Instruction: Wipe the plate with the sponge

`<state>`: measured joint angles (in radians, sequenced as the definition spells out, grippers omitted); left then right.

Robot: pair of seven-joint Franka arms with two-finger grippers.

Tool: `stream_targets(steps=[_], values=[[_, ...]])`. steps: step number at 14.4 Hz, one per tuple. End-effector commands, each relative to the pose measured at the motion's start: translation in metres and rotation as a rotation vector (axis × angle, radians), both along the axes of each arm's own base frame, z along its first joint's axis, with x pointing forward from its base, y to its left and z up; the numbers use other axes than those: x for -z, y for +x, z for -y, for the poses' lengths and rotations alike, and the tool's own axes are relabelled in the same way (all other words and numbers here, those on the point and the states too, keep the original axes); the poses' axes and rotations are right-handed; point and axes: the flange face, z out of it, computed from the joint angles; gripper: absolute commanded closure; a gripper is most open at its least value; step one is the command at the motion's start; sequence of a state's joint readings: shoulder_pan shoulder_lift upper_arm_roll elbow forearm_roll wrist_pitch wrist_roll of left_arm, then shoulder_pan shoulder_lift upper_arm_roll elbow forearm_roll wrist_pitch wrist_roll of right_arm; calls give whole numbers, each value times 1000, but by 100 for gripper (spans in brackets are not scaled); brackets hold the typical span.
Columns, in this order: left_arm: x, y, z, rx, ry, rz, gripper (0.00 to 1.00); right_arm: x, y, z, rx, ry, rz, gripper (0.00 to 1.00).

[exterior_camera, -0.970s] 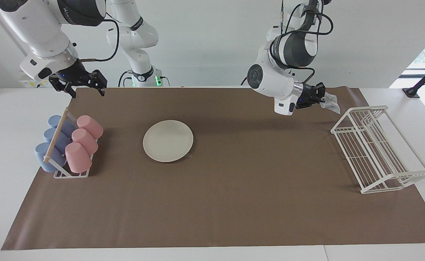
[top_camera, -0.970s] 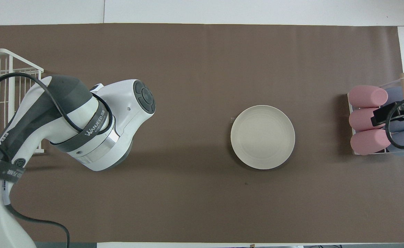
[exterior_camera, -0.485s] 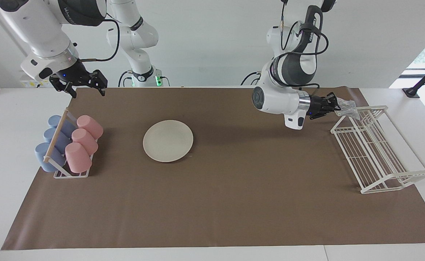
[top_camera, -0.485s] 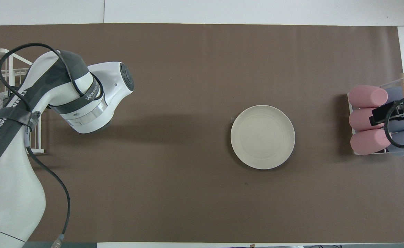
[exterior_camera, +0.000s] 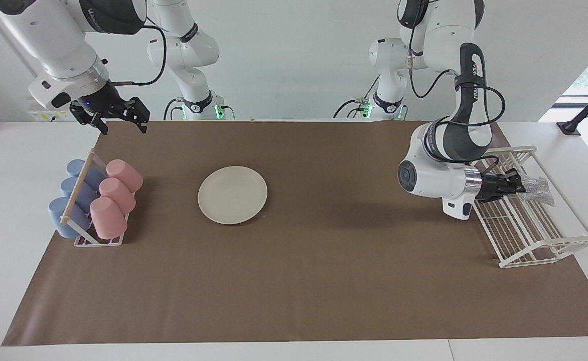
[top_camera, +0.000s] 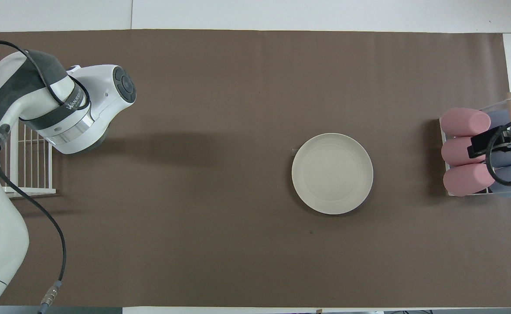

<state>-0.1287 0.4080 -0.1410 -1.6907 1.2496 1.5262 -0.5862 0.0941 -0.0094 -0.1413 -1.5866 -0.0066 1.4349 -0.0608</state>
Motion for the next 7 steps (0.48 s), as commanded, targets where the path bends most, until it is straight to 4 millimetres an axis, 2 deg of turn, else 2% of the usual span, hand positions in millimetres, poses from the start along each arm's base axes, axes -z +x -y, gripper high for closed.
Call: stream_targets(steps=[1,7], values=[[9,10,-1,8,-72,-5,100,-1,-7,0,15,14,3,0],[15,11,-2,20,-97,8,100,-1,-7,0,15,14,3,0]])
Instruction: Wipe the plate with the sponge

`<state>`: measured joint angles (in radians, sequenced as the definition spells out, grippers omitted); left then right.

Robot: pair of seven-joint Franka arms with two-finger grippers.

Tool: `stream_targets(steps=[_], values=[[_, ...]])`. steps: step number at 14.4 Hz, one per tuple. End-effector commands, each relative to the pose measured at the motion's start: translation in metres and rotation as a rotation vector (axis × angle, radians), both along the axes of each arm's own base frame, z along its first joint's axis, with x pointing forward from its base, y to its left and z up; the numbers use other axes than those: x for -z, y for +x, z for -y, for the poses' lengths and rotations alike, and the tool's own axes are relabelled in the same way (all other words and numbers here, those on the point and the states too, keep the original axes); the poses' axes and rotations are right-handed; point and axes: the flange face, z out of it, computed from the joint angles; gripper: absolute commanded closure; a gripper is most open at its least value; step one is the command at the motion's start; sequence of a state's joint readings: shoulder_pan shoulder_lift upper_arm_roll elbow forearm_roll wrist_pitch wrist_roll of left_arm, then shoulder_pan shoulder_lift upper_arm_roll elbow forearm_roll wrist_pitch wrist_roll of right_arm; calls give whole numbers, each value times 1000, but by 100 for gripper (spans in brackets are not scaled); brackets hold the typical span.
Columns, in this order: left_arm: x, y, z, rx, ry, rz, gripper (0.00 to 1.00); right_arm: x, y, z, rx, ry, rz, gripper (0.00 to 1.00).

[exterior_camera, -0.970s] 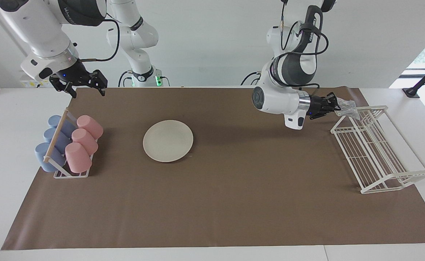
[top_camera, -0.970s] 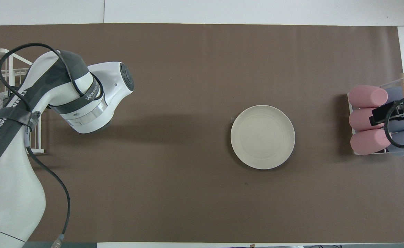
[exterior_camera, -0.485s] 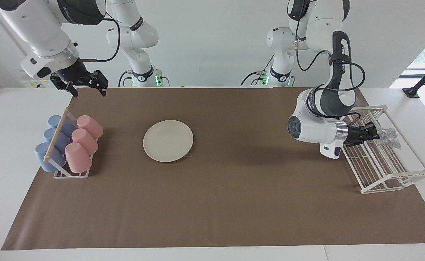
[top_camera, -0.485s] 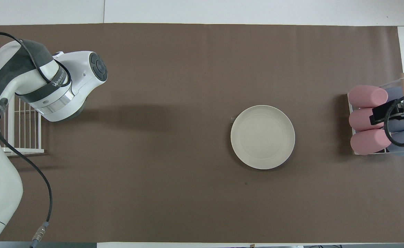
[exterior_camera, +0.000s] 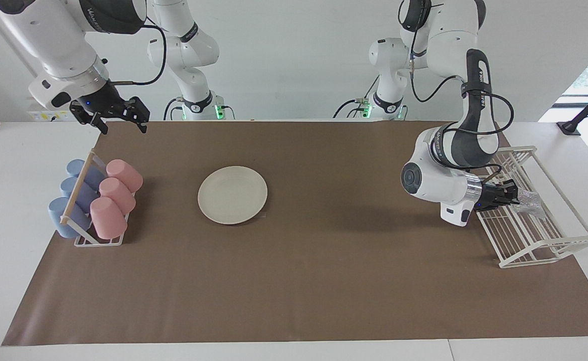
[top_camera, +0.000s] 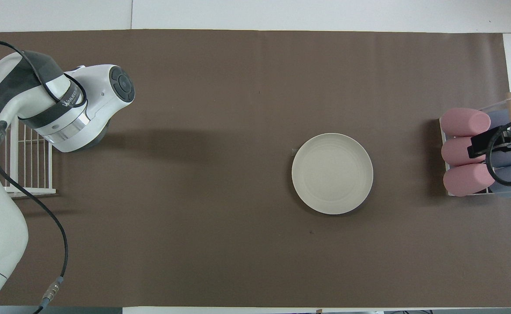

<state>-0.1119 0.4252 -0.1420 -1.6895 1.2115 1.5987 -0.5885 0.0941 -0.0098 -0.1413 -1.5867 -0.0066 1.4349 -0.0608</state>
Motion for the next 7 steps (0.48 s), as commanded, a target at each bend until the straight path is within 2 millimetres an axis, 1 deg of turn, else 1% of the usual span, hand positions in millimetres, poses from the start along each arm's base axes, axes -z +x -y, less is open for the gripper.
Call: stream_targets(steps=[1,2,7], values=[[0,5,-1,-2,-29,11,48,-1,-7,0,15,14,3,0],[-1,6,-4,-4,-34,16,0,-1,-7,0,15,14,3,0],[0,6,-4,-7,-42,16,0,-1,-7,0,15,14,3,0]])
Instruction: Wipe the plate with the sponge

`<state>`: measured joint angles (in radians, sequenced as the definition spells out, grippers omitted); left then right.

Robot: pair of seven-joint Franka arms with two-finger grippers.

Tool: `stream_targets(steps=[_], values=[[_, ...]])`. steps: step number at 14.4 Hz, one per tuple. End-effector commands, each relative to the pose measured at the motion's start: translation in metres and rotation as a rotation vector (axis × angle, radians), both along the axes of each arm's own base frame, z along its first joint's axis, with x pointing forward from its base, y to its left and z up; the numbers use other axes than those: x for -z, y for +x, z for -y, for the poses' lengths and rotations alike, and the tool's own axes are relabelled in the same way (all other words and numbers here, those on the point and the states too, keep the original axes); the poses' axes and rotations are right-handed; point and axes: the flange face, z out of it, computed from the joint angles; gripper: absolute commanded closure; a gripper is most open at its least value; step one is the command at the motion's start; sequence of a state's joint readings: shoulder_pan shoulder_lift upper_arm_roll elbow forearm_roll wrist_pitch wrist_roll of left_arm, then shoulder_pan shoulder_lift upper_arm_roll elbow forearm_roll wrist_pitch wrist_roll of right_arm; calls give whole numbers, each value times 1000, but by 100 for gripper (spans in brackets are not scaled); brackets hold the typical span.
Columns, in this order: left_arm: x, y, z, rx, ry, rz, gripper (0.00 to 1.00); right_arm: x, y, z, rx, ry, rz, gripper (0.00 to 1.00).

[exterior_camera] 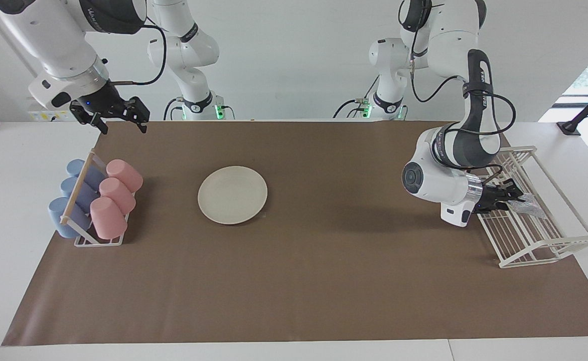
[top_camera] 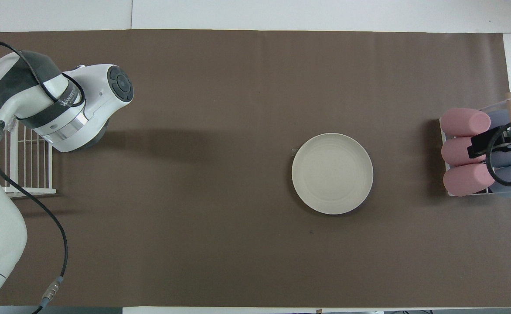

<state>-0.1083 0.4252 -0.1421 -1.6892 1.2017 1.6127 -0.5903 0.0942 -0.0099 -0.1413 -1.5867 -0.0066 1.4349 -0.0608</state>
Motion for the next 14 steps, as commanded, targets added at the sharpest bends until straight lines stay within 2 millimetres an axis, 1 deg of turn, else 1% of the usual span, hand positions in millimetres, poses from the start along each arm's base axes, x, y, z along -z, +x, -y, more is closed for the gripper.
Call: stream_targets(steps=[1,3,4,5,6,8,9,12,13,14], values=[[-2,6,-3,-9,-26,14,0,-1,-7,0,15,14,3,0],[-4,6,-2,-15,-41,16,0,-1,-7,0,15,14,3,0],[-10,7,0,-28,-71,22,0,-1,-7,0,15,14,3,0],[-20,10,4,-34,-122,37,0,-1,-7,0,15,14,3,0],[-39,13,9,-46,-196,67,0,-1,-7,0,15,14,3,0],[-78,13,6,-94,-357,87,0,-1,-7,0,17,14,3,0],[-104,9,8,-107,-430,100,0,-1,-7,0,15,14,3,0],[-145,-7,10,-156,-600,131,0,-1,-7,0,15,14,3,0],[-158,-13,7,-186,-664,143,0,-1,-7,0,15,14,3,0],[-177,-22,-4,-226,-753,167,0,-1,-7,0,15,14,3,0]])
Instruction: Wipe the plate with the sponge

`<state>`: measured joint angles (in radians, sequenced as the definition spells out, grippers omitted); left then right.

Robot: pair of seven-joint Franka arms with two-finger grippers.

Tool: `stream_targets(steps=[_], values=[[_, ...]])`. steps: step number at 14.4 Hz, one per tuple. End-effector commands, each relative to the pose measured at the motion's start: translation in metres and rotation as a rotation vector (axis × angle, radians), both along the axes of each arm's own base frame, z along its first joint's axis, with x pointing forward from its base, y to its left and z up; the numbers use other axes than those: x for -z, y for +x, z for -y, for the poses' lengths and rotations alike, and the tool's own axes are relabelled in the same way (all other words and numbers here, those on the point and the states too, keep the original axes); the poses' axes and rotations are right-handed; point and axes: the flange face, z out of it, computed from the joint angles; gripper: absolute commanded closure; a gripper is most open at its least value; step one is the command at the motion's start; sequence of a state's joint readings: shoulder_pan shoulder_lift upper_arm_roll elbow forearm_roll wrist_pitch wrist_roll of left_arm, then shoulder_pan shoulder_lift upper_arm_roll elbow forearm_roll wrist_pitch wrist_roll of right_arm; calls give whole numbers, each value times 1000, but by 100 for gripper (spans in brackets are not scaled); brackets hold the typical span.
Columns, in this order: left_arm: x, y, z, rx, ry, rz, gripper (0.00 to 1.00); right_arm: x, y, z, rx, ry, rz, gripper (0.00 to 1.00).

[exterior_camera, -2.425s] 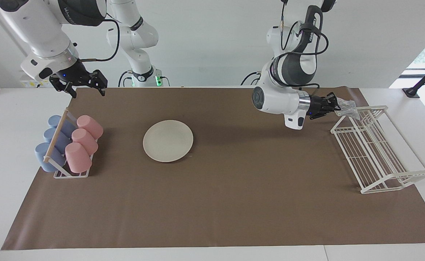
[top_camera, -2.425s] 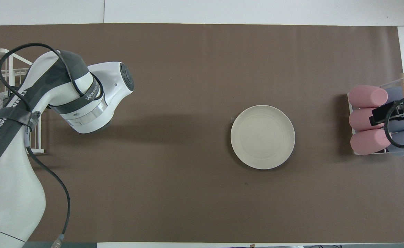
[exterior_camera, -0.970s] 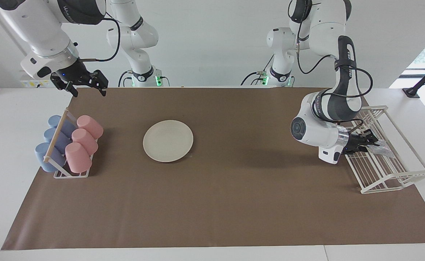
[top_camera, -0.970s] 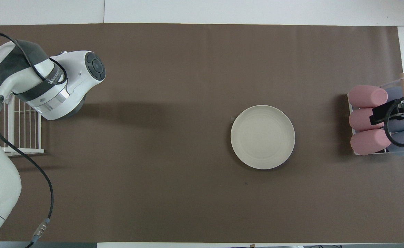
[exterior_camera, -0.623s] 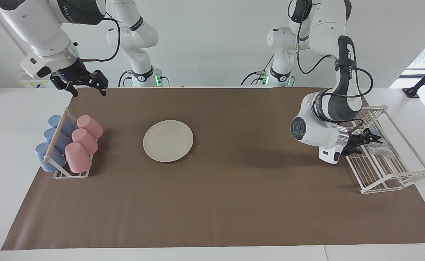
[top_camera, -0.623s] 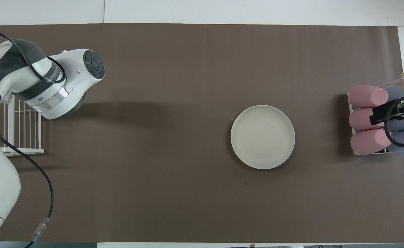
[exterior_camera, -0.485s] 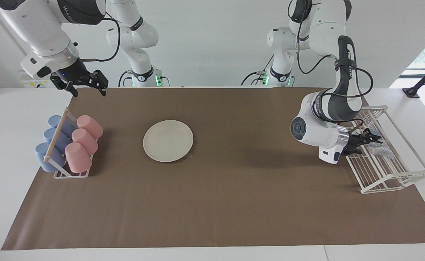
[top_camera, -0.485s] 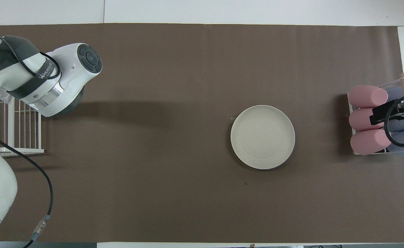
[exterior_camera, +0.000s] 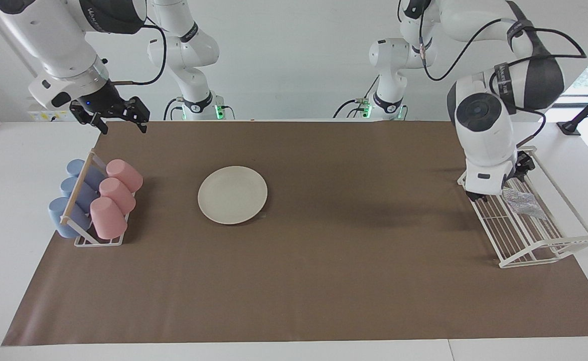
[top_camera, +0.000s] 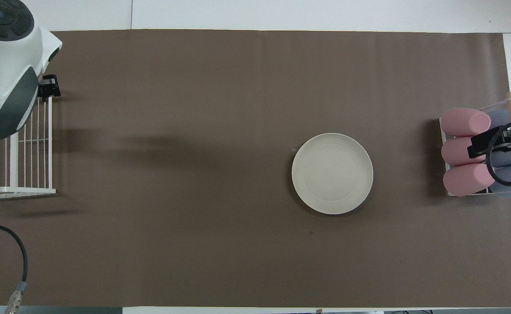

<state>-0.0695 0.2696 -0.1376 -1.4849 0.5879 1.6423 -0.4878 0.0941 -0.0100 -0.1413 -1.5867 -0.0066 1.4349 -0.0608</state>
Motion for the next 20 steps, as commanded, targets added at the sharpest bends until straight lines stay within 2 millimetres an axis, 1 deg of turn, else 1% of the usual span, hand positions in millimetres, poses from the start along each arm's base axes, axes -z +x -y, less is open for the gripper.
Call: stream_targets(steps=[1,2,3,4,5,7,8,10,11,13,14,16,18,19,20], values=[[-48,-25,-18,-49,-194,38,0,-1,-7,0,15,14,3,0],[-63,-35,-18,-42,-250,38,0,-1,-7,0,17,14,3,0],[-76,-46,-26,-41,-304,14,0,-1,-7,0,15,14,3,0],[-90,-57,-28,-16,-348,-7,0,-1,-7,0,15,14,3,0],[-100,-69,-24,16,-399,-33,0,-1,-7,0,15,14,3,0],[-115,-92,-22,61,-479,-90,0,-1,-7,0,15,14,3,0],[-115,-99,-18,72,-509,-113,0,-1,-7,0,15,14,3,0],[-106,-104,-8,62,-570,-125,0,-1,-7,0,15,14,3,0],[-105,-106,-7,64,-575,-125,0,-1,-7,0,15,14,3,0],[-90,-114,-6,60,-573,-144,0,-1,-7,0,17,14,3,0],[-89,-114,-6,66,-575,-135,0,-1,-7,0,15,14,3,0],[-91,-111,-9,65,-576,-133,0,-1,-7,0,15,14,3,0],[-96,-110,-8,67,-575,-141,0,-1,-7,0,15,14,3,0],[-102,-109,-7,70,-575,-131,0,-1,-7,0,15,14,3,0],[-102,-109,-7,69,-575,-134,0,-1,-7,0,15,14,3,0]])
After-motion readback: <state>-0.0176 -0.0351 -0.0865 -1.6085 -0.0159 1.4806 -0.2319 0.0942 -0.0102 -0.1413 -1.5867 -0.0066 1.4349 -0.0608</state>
